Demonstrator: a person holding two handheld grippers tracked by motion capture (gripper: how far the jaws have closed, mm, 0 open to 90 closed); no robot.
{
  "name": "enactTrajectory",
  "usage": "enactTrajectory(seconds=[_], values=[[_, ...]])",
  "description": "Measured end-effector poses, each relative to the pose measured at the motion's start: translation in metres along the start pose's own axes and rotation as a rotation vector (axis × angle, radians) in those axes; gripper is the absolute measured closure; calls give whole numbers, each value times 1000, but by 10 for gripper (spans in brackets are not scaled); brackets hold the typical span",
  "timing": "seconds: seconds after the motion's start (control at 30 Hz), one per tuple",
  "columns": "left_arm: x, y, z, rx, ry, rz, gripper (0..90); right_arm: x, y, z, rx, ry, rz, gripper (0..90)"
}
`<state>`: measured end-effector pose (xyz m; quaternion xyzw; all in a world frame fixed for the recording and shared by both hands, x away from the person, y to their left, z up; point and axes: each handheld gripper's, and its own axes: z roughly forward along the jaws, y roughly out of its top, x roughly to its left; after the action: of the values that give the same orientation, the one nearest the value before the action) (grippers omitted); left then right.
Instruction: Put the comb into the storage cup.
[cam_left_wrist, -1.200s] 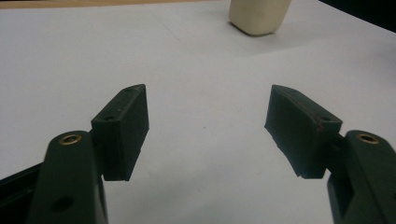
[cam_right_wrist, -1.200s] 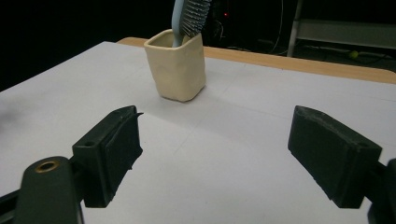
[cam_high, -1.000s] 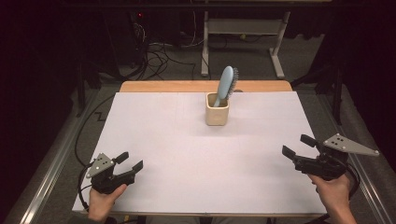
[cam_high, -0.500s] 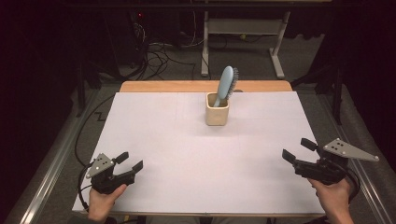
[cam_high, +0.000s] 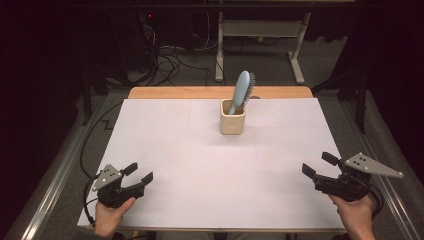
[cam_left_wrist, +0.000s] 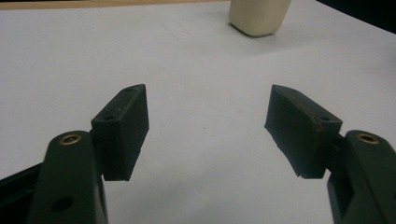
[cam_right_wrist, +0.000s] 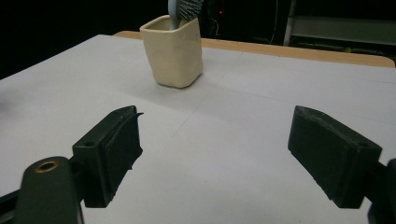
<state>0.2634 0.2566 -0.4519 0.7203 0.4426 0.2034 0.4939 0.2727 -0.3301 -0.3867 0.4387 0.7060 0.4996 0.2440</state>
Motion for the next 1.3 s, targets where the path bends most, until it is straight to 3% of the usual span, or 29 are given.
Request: enactTrajectory(seconds=[1.3], values=[[1, 0, 0, 0, -3, -8, 311, -6, -27, 16, 41, -47, 18, 176]])
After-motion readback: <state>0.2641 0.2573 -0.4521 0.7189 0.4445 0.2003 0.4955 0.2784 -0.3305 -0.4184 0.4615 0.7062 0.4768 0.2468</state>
